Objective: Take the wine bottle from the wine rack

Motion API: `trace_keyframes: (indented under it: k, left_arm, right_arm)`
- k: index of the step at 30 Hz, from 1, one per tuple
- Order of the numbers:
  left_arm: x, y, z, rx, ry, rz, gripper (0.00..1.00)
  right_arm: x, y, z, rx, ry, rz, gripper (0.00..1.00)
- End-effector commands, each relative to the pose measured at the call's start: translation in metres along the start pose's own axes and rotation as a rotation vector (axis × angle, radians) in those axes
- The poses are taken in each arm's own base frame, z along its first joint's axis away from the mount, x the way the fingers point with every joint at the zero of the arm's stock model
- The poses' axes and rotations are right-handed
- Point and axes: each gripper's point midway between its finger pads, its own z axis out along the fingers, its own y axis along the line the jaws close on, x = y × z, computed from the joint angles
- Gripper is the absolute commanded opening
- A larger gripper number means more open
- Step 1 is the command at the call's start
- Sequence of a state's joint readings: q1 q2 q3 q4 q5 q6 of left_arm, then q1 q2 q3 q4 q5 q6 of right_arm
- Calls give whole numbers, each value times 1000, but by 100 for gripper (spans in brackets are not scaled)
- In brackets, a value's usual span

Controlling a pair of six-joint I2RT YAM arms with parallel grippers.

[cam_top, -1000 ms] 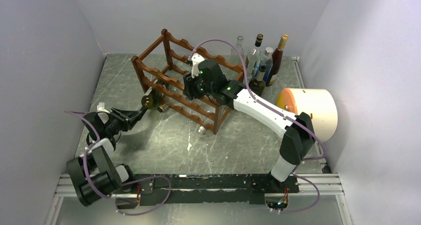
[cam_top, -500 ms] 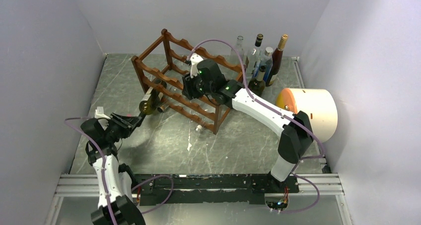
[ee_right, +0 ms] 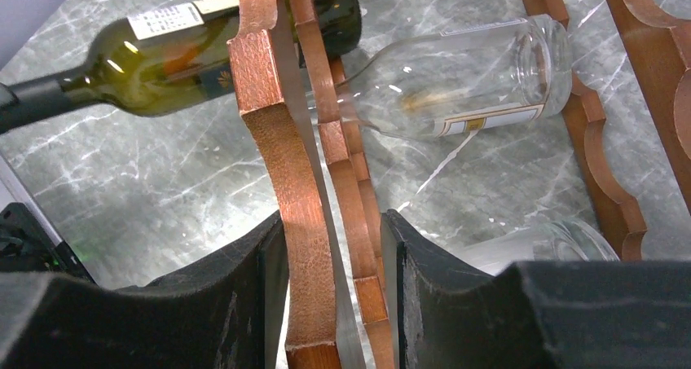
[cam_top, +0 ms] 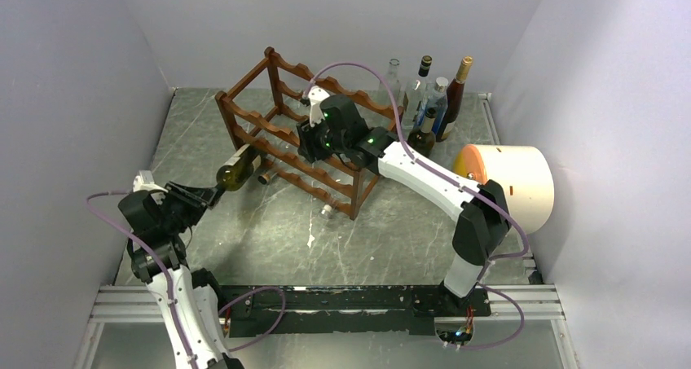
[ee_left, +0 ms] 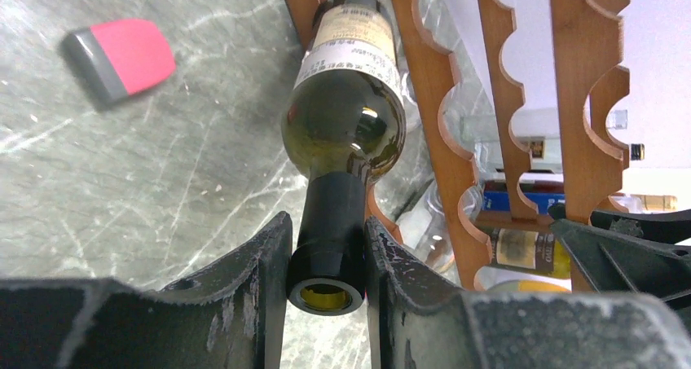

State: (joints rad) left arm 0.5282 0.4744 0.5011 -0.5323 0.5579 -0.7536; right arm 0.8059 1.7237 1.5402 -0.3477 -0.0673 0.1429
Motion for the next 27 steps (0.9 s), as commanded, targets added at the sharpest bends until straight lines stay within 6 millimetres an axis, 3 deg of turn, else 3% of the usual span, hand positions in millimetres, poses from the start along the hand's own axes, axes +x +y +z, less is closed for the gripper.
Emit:
trace_keyframes:
  k: [1, 6, 8, 12, 16, 22, 24, 27]
  left_arm:
    - [-18, -2, -16, -76, -96, 36, 7]
    - [-35, -10, -29, -119, -151, 93, 7]
    - [-48, -15, -36, -155, -191, 139, 7]
    - [-51, -34, -39, -106, -174, 206, 7]
    - [-51, -41, -39, -103, -149, 273, 7]
    - [-47, -65, -44, -22, -105, 400, 7]
    - [-47, -74, -46, -4, -97, 455, 7]
    - [-47, -85, -48, 12, -81, 521, 7]
  right_arm:
    - [-12, -23, 3, 84, -14, -36, 46]
    - [-20, -25, 1, 96, -17, -57, 50]
    - [-25, -25, 0, 96, -25, -71, 55]
    - [-34, -23, -5, 106, -18, -101, 68]
    - [-55, -6, -19, 128, -45, -162, 79]
    - [-110, 39, -62, 183, -171, -276, 93]
    - [-117, 60, -72, 156, -207, -313, 95]
    - [-109, 100, -73, 47, -240, -373, 99]
